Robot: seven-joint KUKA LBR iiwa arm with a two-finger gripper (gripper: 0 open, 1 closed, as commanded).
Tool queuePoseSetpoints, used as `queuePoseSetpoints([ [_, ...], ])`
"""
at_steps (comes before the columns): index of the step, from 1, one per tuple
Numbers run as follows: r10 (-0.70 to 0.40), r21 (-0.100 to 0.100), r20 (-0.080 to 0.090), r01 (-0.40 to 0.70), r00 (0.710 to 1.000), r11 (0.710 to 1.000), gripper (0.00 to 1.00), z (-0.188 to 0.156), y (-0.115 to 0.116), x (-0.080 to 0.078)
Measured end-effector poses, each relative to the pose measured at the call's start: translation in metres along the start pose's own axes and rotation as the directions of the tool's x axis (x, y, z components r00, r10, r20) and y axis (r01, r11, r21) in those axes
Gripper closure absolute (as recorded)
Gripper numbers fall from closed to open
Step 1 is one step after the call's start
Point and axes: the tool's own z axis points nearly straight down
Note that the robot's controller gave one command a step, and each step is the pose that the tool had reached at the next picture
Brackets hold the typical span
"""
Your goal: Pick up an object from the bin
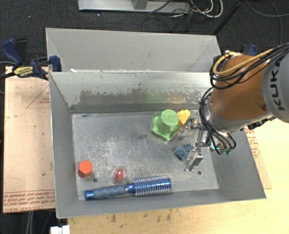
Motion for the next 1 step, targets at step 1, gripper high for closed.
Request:
queuePoseSetpoints([
  [1, 0.162, -0.002, 0.015, -0.162, 0.987, 0.987, 0.0, 0.0994, -0.0457, -0.0754],
])
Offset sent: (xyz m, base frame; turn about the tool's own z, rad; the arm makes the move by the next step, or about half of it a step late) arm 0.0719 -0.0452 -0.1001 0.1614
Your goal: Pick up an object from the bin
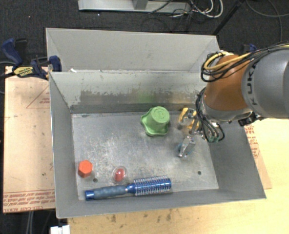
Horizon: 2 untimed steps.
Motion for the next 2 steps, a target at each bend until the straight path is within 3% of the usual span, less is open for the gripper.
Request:
queuePoseSetpoints([
  [1, -0.177, 0.001, 0.011, 0.177, 0.984, 0.984, 0.0, 0.002, -0.065, 0.036],
  [2, -0.166, 0.001, 0.001, 0.166, 0.986, 0.986, 0.0, -0.004, -0.071, -0.009],
])
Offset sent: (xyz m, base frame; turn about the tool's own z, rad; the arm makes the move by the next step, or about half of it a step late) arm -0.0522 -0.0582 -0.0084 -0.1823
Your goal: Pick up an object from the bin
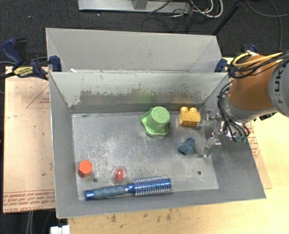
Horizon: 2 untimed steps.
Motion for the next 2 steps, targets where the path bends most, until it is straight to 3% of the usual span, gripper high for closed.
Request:
queuePoseSetpoints([
  [1, 0.4, -0.001, -0.006, -0.4, 0.917, 0.917, 0.0, 0.002, 0.075, 0.002],
  [2, 0.507, -0.005, -0.009, -0.507, 0.862, 0.862, 0.0, 0.003, 0.0, 0.042],
])
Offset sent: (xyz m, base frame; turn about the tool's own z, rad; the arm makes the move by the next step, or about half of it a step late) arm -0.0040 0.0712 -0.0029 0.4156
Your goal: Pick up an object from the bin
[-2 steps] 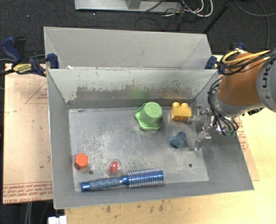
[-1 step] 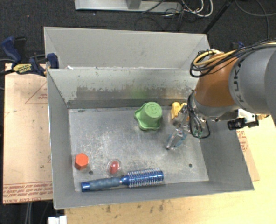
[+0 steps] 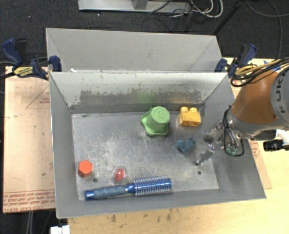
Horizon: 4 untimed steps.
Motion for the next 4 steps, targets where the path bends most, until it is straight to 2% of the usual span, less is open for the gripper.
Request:
queuePoseSetpoints([
  [1, -0.005, 0.007, 0.004, 0.005, 1.0, 1.0, 1.0, -0.0009, -0.0005, -0.001],
  [2, -0.006, 0.006, -0.007, 0.006, 1.0, 1.0, 0.0, 0.0009, 0.0005, 0.0016],
  [3, -0.005, 0.007, 0.003, 0.005, 1.0, 1.0, 1.0, -0.0009, -0.0006, -0.0009],
  [4, -0.006, 0.006, -0.006, 0.006, 1.0, 1.0, 0.0, 0.0009, 0.0005, 0.0016],
])
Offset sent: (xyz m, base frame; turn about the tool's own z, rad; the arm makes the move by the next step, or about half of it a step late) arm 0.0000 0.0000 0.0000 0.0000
